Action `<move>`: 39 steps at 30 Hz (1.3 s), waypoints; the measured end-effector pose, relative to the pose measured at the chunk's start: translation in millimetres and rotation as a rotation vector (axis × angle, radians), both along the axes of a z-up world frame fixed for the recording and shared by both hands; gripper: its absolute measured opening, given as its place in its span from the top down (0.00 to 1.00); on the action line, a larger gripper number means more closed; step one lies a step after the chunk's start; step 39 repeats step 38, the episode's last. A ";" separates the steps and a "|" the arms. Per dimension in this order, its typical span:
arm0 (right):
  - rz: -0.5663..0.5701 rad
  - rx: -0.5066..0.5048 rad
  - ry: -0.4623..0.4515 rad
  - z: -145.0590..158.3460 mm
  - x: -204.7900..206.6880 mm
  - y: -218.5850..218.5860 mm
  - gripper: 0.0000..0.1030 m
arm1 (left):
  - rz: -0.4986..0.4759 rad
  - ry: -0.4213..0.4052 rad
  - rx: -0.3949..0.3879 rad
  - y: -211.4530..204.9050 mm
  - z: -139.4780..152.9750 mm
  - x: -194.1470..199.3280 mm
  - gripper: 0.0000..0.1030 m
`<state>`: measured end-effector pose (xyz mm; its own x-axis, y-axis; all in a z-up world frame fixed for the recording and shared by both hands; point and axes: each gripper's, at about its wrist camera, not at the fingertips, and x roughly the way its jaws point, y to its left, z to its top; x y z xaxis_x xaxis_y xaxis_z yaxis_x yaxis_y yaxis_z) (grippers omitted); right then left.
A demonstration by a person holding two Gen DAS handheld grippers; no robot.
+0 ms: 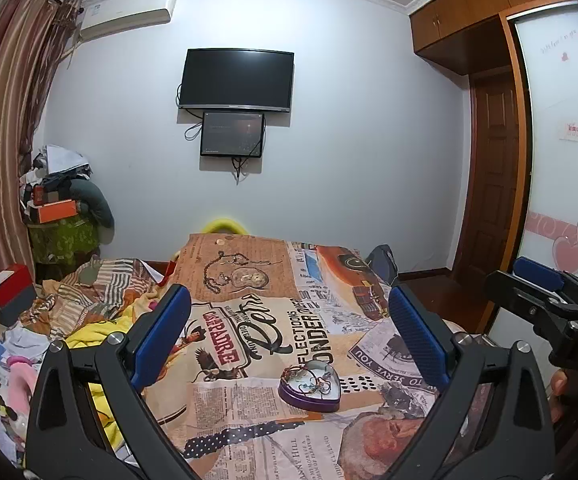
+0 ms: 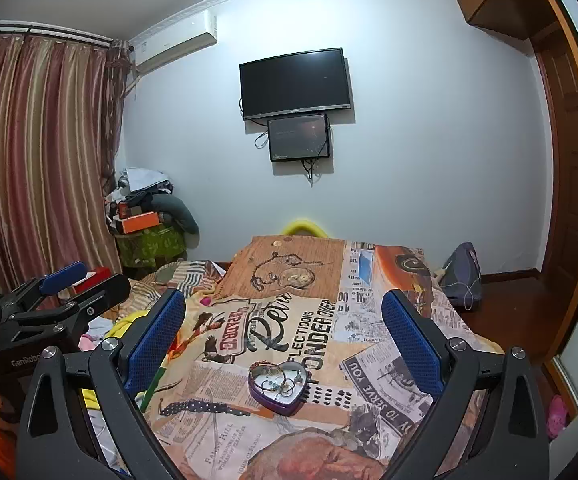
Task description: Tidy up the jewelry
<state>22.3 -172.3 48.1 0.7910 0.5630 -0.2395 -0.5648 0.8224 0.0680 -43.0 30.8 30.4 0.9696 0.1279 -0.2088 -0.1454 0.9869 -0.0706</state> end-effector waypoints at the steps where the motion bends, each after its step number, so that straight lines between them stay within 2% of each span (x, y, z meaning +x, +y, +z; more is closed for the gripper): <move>1: -0.001 0.001 0.001 -0.1 0.6 0.0 0.05 | -0.001 0.000 0.001 -0.2 -0.1 0.1 0.03; 13: -0.006 0.009 0.010 0.1 2.6 -3.0 0.05 | -0.030 -0.006 0.018 -4.4 0.5 -1.1 0.03; 28: -0.004 0.014 0.005 -0.1 1.8 -3.9 0.05 | -0.052 0.007 -0.009 -0.8 0.4 1.4 0.03; 39: -0.001 0.011 0.004 0.1 2.4 -1.9 0.05 | -0.049 0.007 0.000 -2.6 -2.8 4.2 0.03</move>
